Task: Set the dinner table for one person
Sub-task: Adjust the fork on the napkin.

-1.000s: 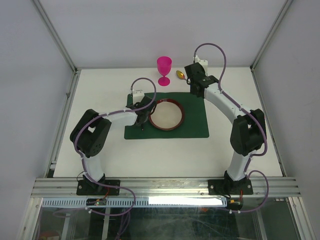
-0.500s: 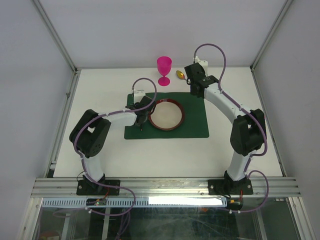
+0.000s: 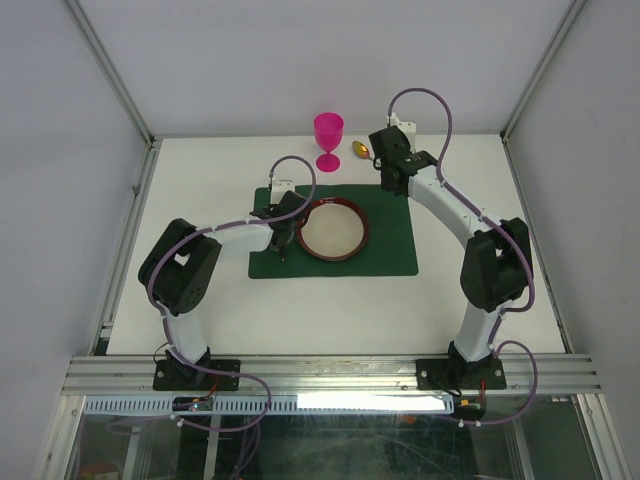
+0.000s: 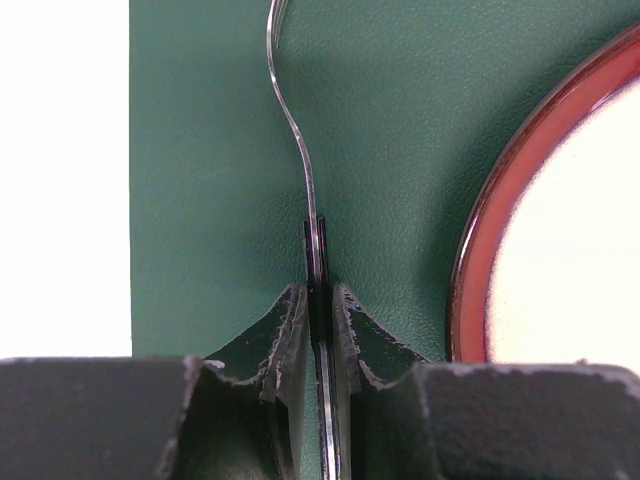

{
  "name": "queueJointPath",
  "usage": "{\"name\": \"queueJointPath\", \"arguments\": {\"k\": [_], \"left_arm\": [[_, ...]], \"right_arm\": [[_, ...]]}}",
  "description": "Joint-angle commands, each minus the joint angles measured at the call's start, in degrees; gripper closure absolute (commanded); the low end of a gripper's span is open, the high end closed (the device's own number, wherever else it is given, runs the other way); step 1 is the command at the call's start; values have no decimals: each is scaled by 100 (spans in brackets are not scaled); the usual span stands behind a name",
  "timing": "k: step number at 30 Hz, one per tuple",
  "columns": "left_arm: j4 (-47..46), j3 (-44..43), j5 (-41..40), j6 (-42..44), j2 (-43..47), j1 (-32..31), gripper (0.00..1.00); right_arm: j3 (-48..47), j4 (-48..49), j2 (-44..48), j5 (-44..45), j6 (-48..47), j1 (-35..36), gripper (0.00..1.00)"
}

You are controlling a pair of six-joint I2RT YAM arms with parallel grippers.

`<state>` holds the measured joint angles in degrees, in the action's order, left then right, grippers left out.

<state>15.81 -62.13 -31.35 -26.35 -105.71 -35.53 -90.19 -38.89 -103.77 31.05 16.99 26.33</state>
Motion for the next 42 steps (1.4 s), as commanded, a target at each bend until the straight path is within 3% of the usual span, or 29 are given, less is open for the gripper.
{"name": "queueJointPath", "arguments": {"k": [1, 6, 11, 32, 42], "left_arm": [[-159, -93, 313, 351, 135, 24, 85], [-219, -100, 358, 637, 110, 20, 86], [-228, -106, 365, 727, 95, 38, 95], [-20, -367, 216, 452, -1, 50, 83], [212, -438, 89, 256, 8, 55, 83]], "right_arm": [[-251, 55, 157, 60, 100, -14, 70], [-262, 48, 146, 64, 108, -10, 70], [-268, 33, 146, 64, 136, -13, 70], [-257, 15, 70, 24, 94, -1, 70], [-208, 37, 88, -27, 77, 10, 70]]}}
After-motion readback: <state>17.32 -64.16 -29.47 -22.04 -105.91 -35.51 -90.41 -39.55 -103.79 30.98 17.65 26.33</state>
